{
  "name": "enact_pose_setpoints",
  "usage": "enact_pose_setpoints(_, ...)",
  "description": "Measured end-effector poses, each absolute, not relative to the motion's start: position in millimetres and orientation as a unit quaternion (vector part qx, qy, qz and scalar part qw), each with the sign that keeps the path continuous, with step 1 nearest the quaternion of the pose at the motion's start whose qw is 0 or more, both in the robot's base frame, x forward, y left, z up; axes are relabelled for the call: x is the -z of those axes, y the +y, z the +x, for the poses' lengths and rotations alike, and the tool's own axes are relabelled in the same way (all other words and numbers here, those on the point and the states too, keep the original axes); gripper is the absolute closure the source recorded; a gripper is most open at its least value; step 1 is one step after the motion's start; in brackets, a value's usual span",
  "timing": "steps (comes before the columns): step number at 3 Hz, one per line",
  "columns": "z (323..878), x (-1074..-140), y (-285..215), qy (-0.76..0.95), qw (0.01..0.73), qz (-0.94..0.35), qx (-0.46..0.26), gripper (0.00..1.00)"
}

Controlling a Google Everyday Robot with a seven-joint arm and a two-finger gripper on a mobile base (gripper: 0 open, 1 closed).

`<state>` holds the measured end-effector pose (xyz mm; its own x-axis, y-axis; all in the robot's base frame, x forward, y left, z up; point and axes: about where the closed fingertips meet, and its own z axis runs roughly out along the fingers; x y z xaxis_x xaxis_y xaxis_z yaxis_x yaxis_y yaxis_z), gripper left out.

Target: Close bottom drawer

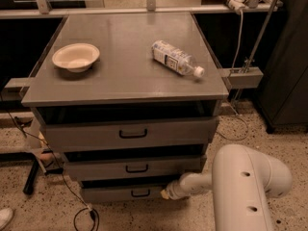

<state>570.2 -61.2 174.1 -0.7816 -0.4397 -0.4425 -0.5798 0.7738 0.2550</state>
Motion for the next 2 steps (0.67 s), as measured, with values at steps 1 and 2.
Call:
enact_pose_setpoints(1, 579.1, -173.7, -59.7, 0.922, 0.189, -0.279, -0.191, 1.00)
enact_pose_setpoints(2, 584.8, -174.2, -57.4, 0.921, 0.193, -0.282, -0.188, 1.00)
